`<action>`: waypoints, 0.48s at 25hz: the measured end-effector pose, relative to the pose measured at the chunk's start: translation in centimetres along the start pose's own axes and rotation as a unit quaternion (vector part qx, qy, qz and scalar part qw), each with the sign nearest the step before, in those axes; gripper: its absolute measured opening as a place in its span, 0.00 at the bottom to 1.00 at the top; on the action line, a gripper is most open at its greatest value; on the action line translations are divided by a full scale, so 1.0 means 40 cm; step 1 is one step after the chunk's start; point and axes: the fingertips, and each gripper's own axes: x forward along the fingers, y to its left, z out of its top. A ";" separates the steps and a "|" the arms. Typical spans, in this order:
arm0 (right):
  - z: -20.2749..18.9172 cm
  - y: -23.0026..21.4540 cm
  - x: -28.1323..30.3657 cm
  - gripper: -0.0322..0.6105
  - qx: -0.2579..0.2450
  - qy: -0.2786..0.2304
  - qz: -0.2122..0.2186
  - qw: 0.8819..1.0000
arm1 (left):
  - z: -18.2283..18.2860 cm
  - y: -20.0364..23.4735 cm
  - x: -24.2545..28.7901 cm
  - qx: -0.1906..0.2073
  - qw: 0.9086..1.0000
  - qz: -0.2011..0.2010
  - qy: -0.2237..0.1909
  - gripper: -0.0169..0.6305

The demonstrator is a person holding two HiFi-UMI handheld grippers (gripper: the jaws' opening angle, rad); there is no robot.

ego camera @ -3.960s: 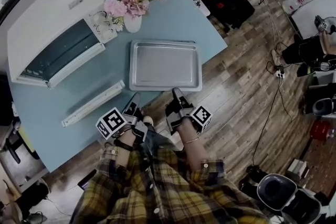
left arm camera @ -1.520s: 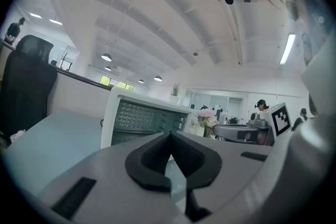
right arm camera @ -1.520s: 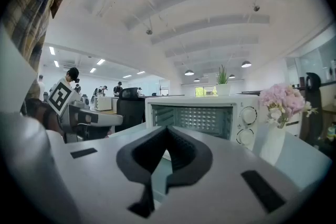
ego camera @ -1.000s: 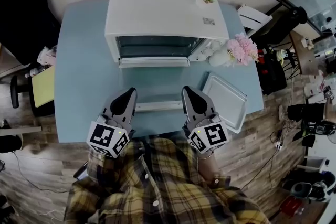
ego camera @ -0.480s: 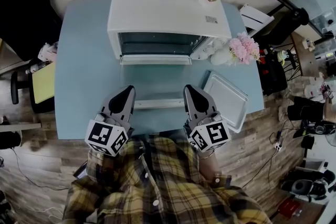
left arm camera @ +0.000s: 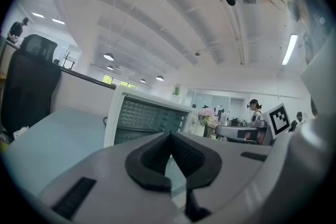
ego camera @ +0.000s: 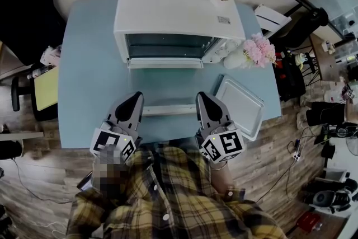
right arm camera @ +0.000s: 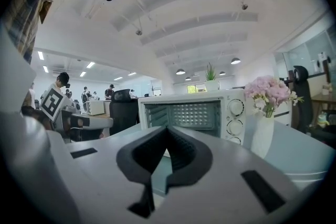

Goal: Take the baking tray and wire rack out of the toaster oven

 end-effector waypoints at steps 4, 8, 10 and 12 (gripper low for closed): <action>-0.001 -0.003 -0.007 0.05 0.003 -0.001 -0.006 1.000 | -0.005 0.004 -0.002 0.000 1.000 0.001 0.002 0.01; -0.005 -0.006 -0.010 0.05 0.005 0.000 -0.010 1.000 | -0.008 0.006 -0.004 -0.001 1.000 0.001 0.002 0.01; -0.011 -0.005 -0.011 0.05 0.006 0.002 -0.010 1.000 | -0.009 0.008 -0.006 -0.002 1.000 0.002 0.002 0.01; -0.016 0.000 -0.010 0.05 0.007 0.004 -0.009 1.000 | -0.010 0.012 -0.009 -0.003 1.000 0.003 0.002 0.01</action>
